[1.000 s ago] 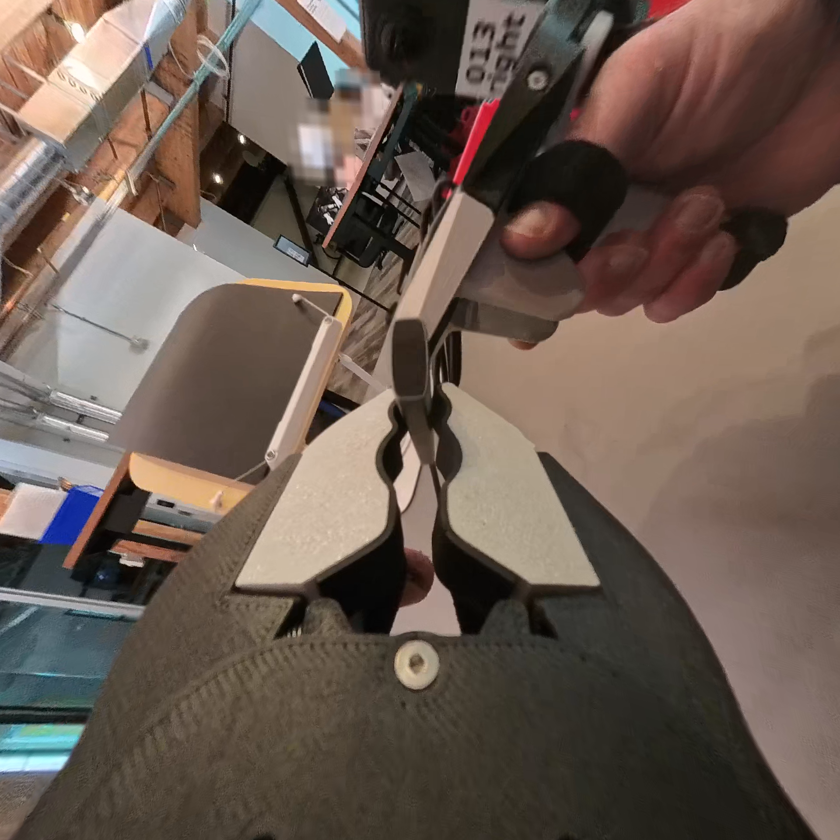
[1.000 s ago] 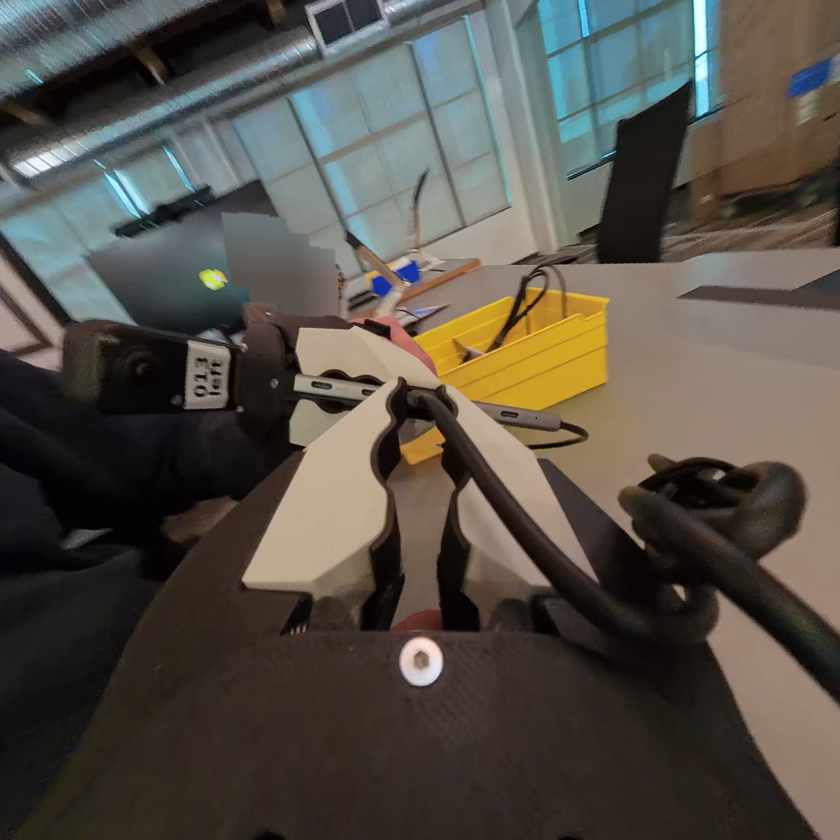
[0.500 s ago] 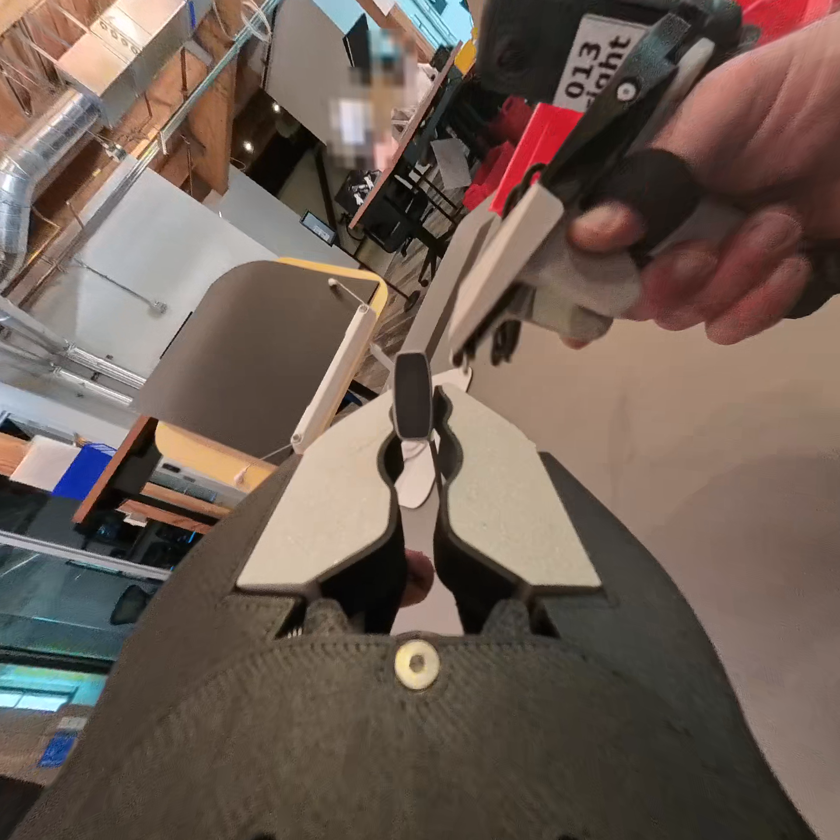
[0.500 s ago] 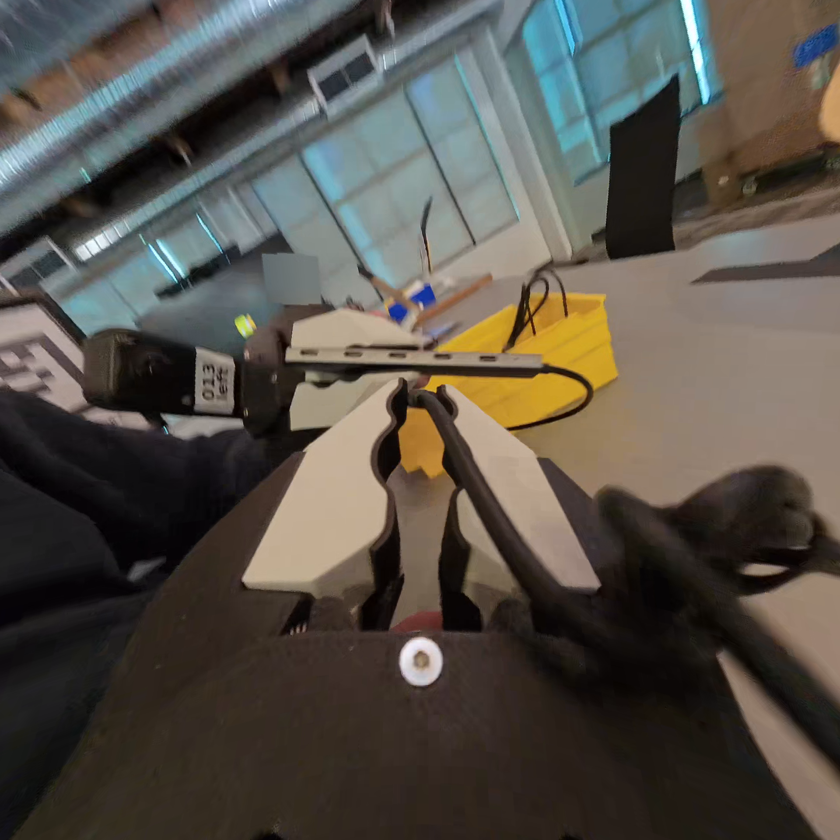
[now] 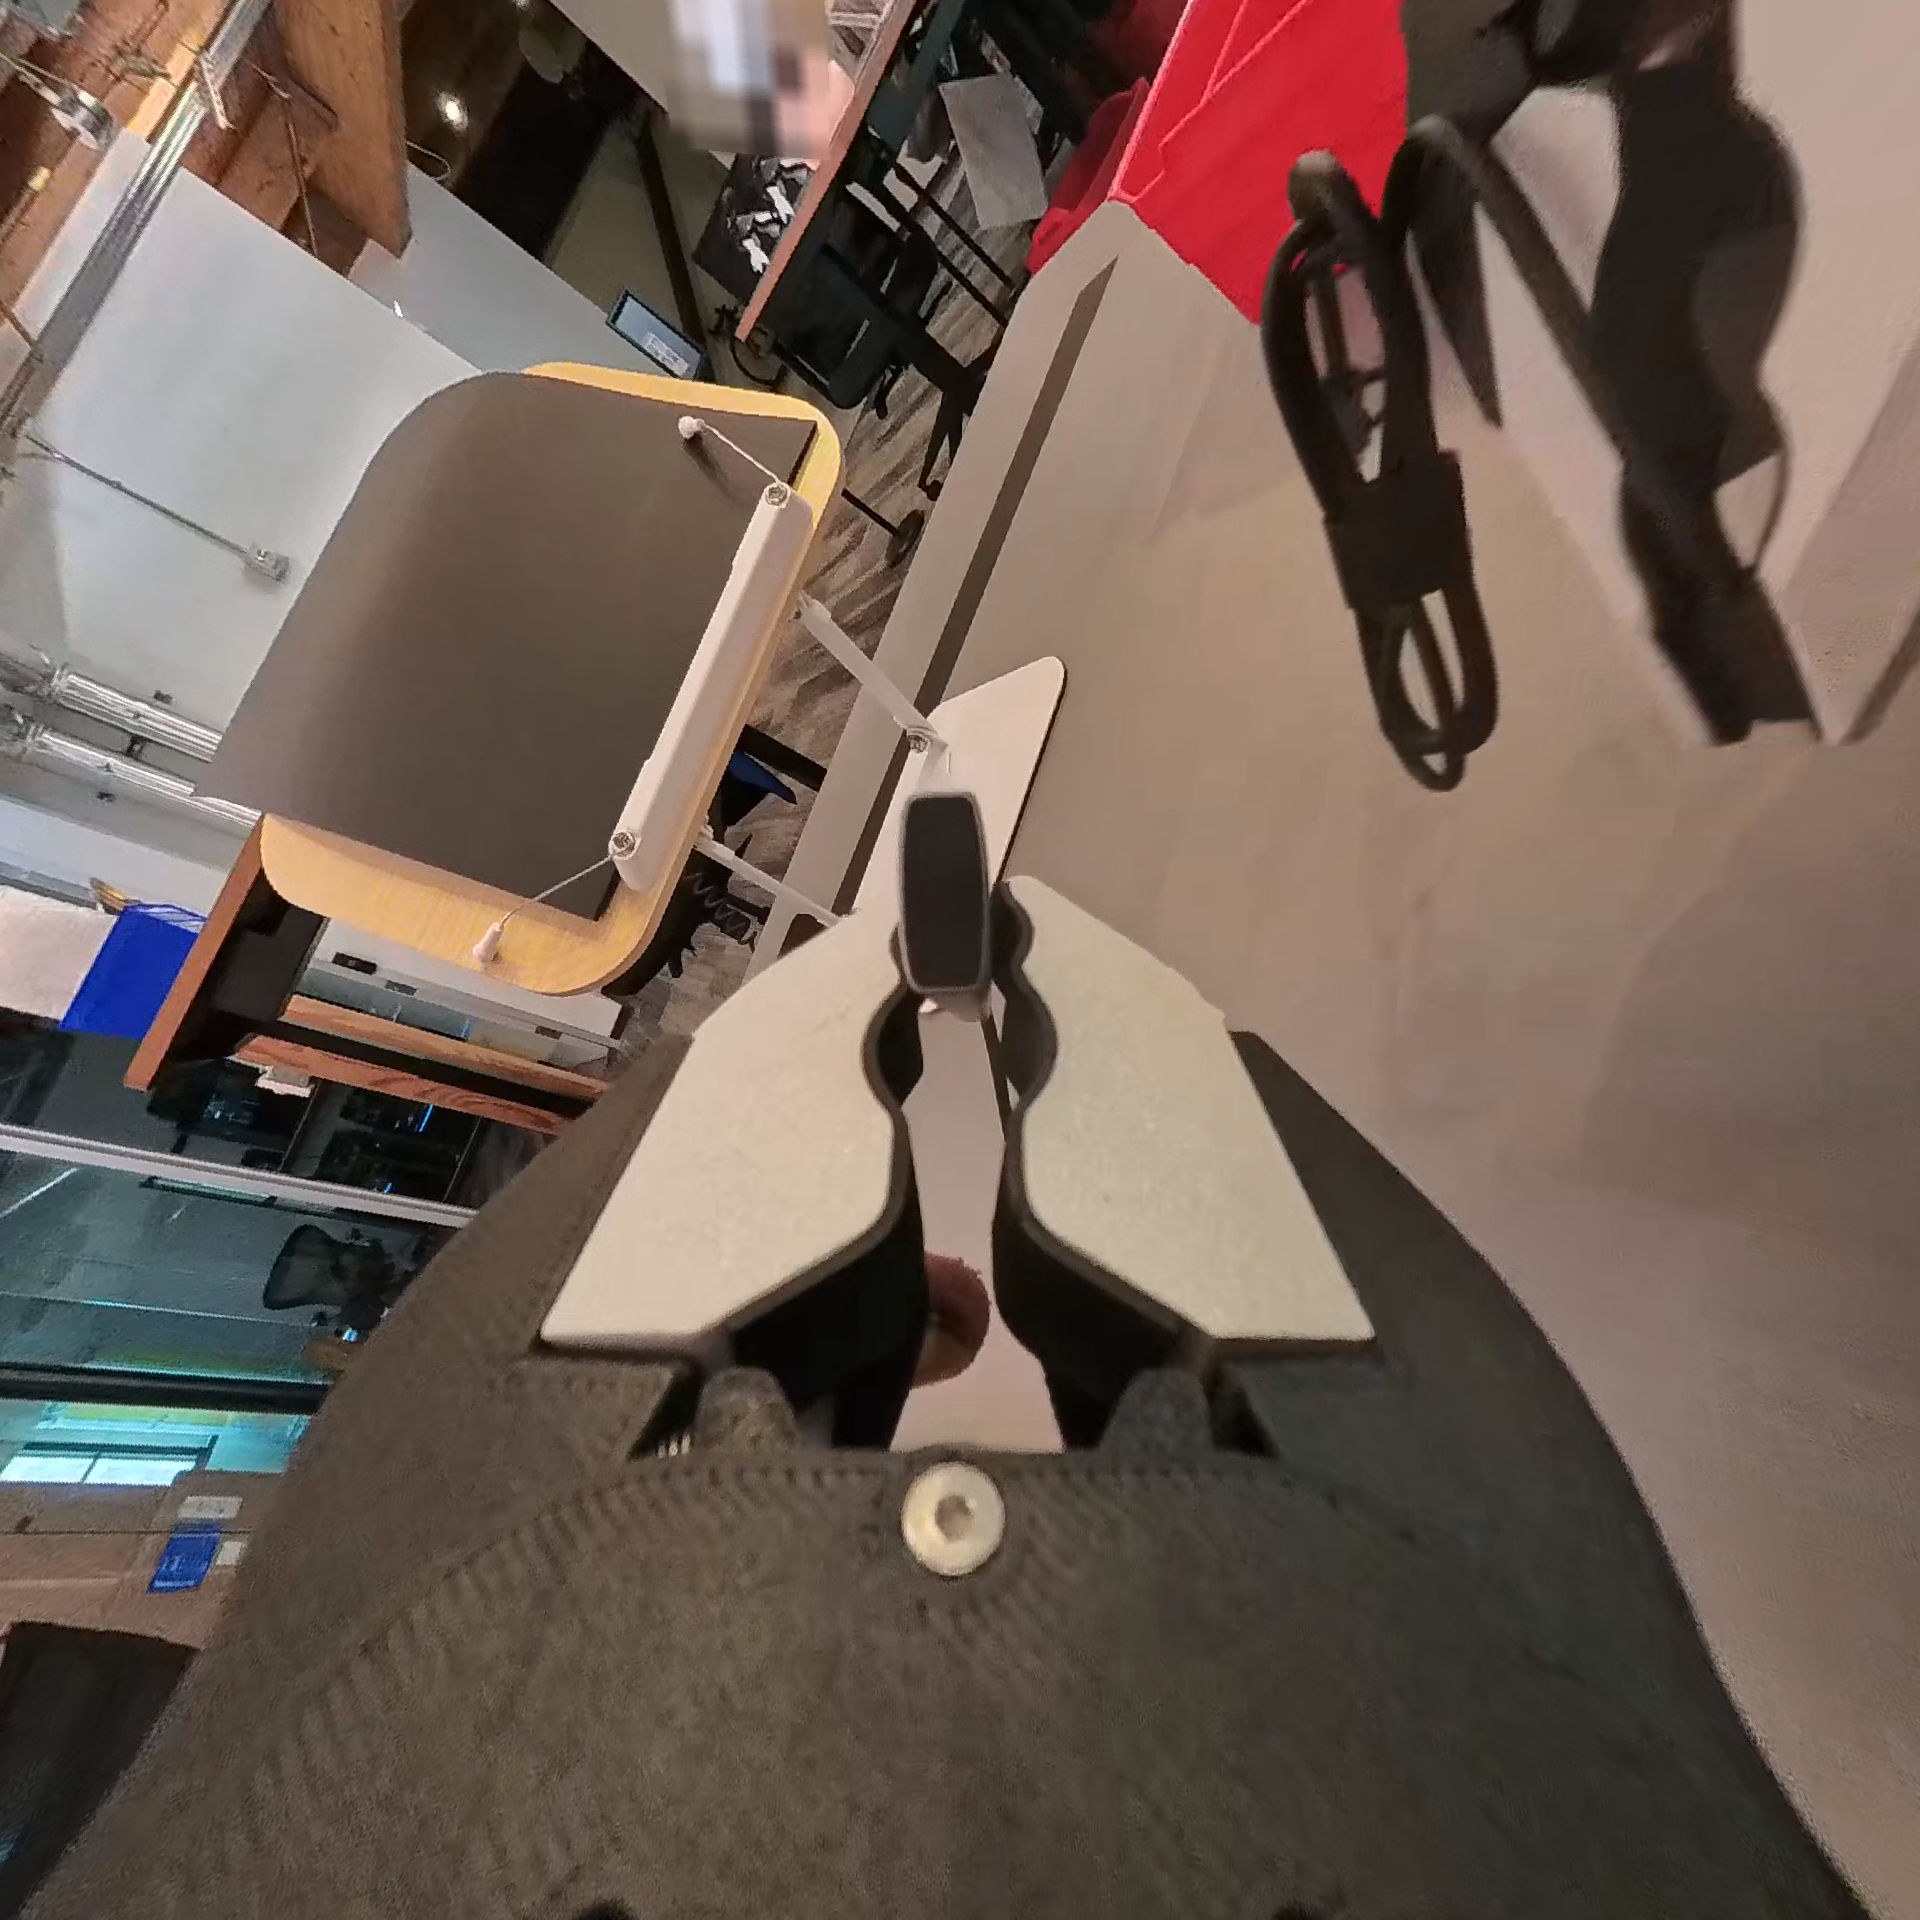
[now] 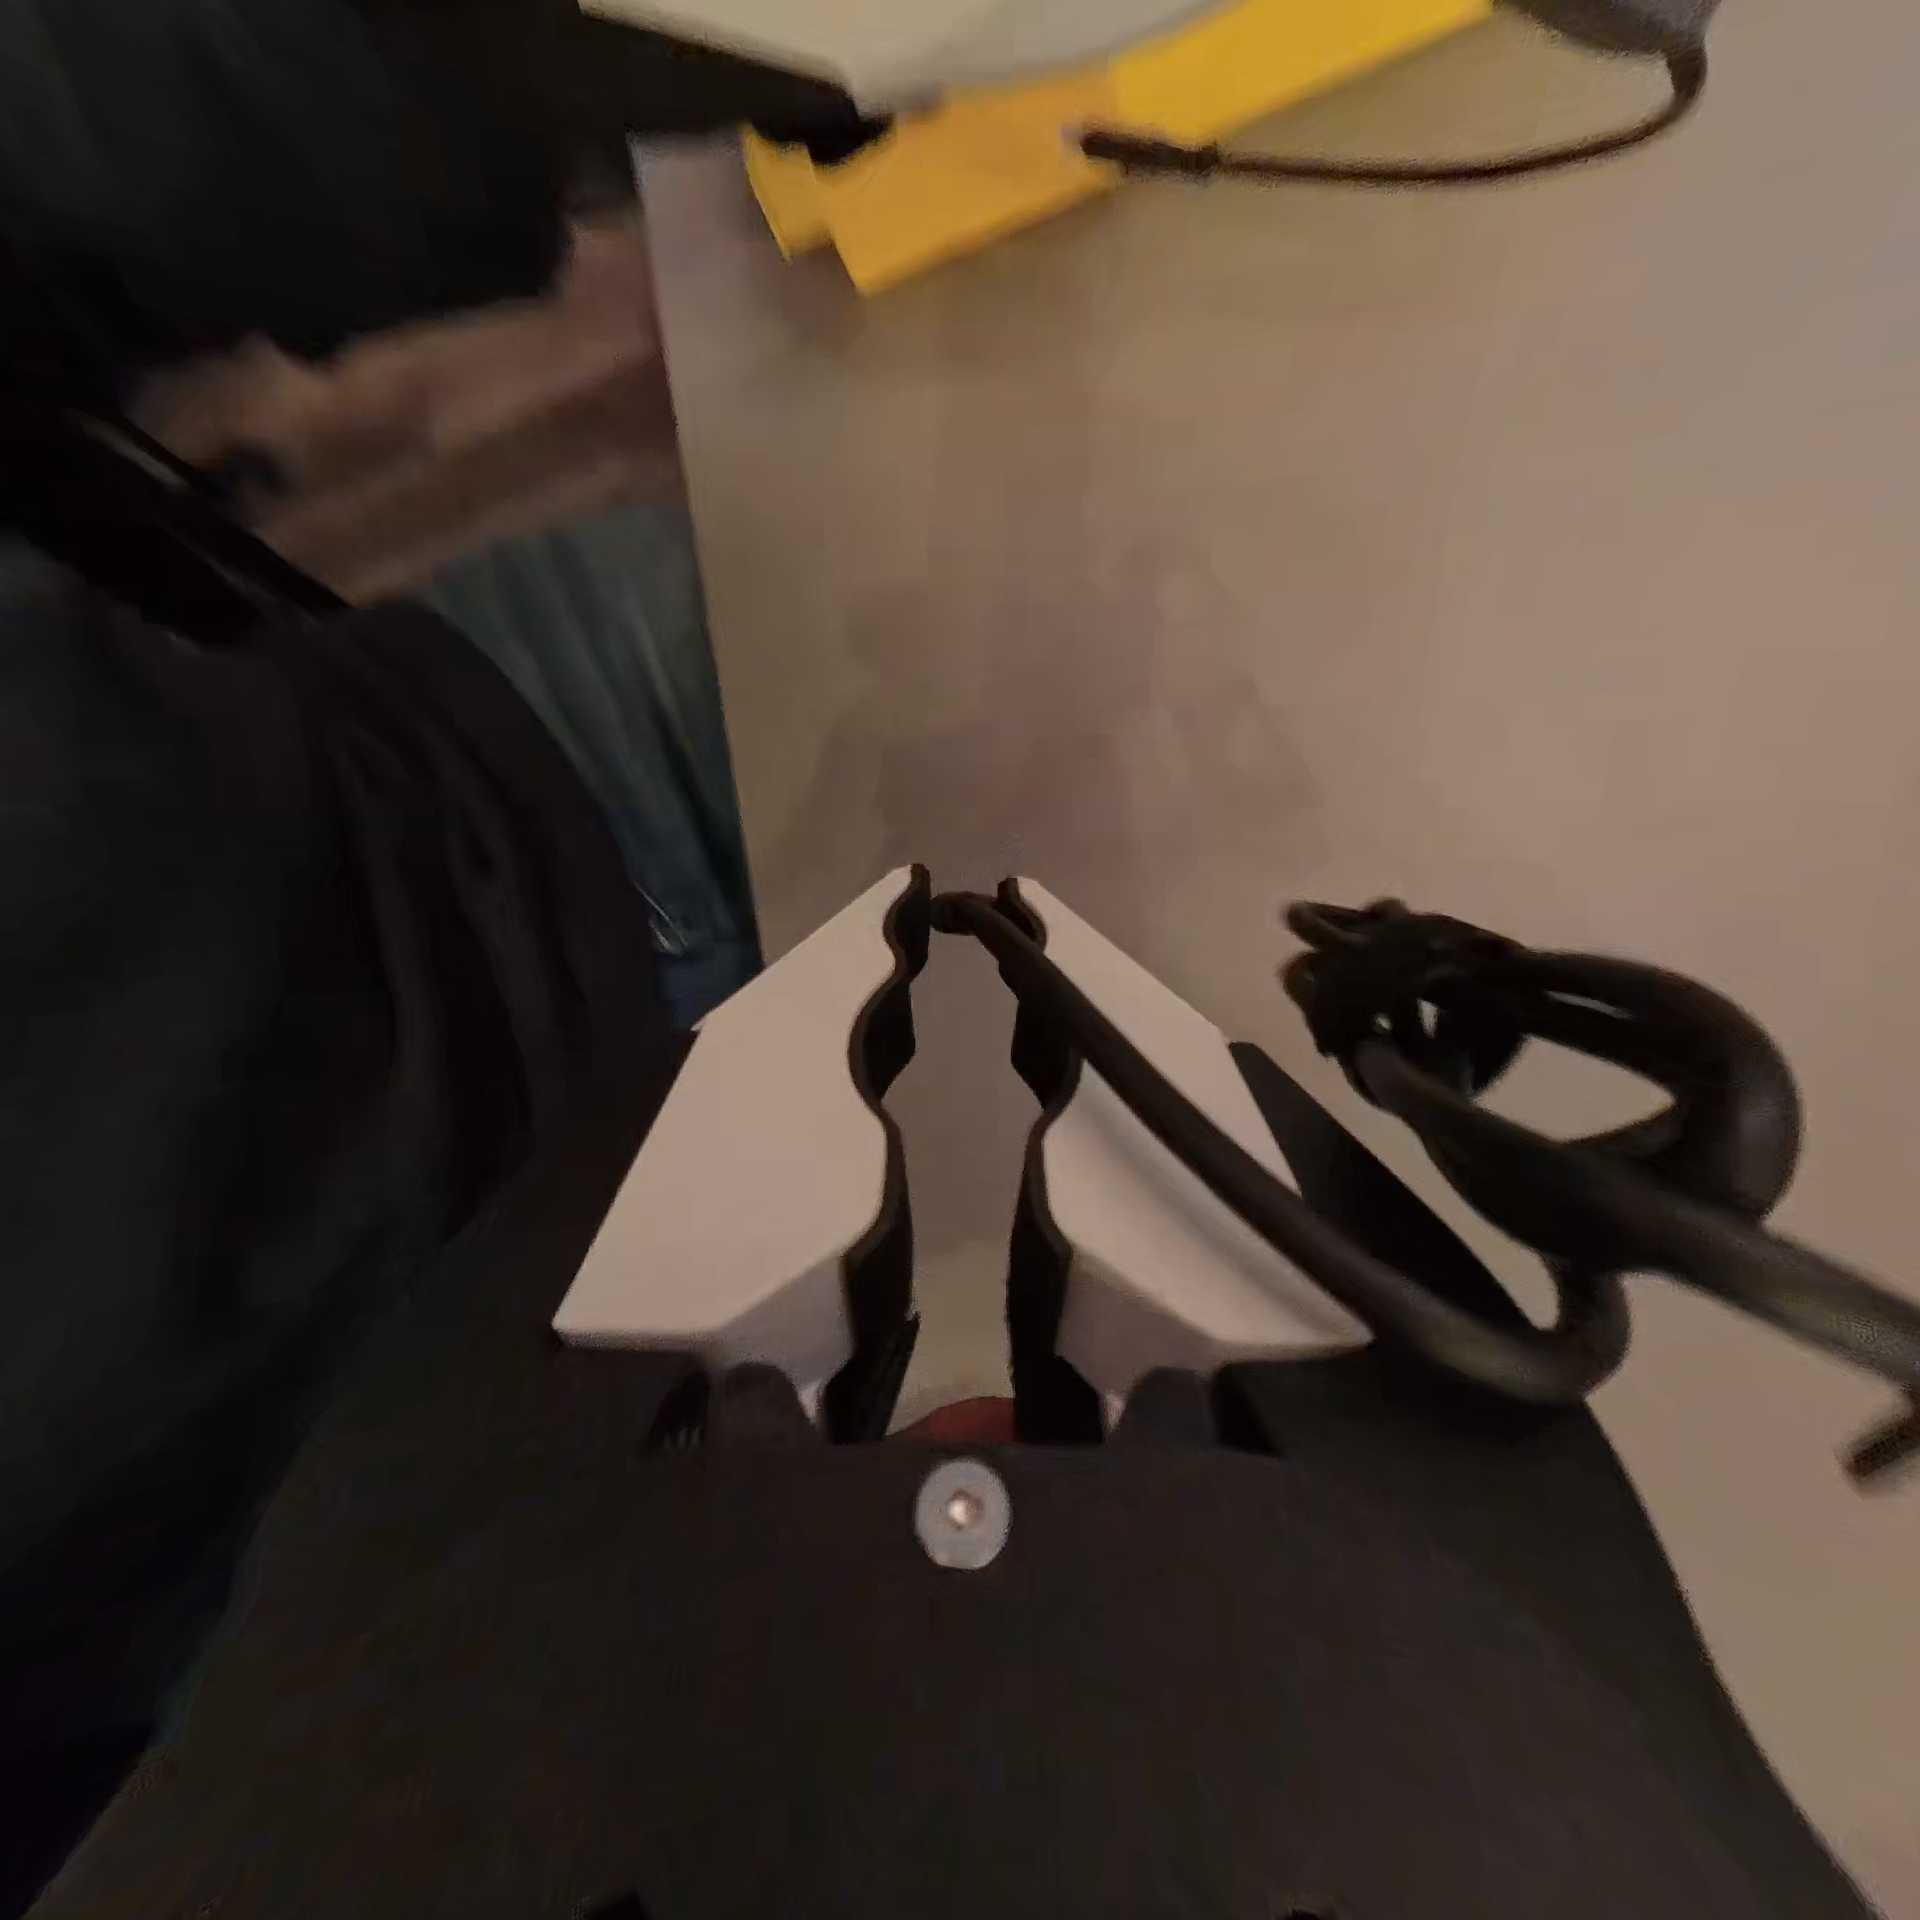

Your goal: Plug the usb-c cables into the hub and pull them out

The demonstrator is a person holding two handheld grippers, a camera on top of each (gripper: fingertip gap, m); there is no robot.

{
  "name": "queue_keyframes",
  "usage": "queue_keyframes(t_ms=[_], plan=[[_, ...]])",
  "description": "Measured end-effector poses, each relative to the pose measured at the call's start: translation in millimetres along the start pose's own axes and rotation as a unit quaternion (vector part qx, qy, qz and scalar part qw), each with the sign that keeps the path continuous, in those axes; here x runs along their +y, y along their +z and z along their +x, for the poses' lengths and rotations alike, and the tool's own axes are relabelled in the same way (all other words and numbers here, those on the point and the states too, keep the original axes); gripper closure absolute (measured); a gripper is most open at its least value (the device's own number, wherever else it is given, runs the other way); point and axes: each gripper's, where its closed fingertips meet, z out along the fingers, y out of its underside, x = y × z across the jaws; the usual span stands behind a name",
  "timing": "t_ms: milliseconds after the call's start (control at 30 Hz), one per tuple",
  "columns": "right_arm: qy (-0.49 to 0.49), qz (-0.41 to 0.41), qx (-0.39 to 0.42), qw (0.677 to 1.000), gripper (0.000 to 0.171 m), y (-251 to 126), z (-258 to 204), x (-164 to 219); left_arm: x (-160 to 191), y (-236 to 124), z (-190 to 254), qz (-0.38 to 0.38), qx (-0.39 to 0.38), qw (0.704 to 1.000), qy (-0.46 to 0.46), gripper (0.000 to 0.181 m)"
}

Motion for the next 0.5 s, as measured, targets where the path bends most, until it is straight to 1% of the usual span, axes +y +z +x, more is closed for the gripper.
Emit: queue_keyframes(t_ms=[67, 100, 267, 400, 500], plan=[[-0.022, -0.041, 0.038, 0.998, 0.161, -14, 8, 13, 1, -1, -2, -0.002, -0.002, 1.0, 0.0, 0.171], [-0.023, -0.043, 0.053, 0.997, 0.161, -26, 12, 14, 3, -1, -3, -0.003, -0.003, 1.0, -0.001, 0.171], [-0.002, 0.03, 0.122, 0.992, 0.161, -107, 30, 10, 7, -4, -7, -0.008, -0.004, 1.0, -0.004, 0.171], [0.042, 0.09, 0.172, 0.98, 0.161, -182, 44, 24, 12, -4, -10, -0.014, -0.006, 1.0, -0.007, 0.171], [0.082, 0.134, 0.215, 0.964, 0.161, -240, 57, 42, 13, -3, -10, -0.016, -0.005, 1.0, -0.007, 0.171]])
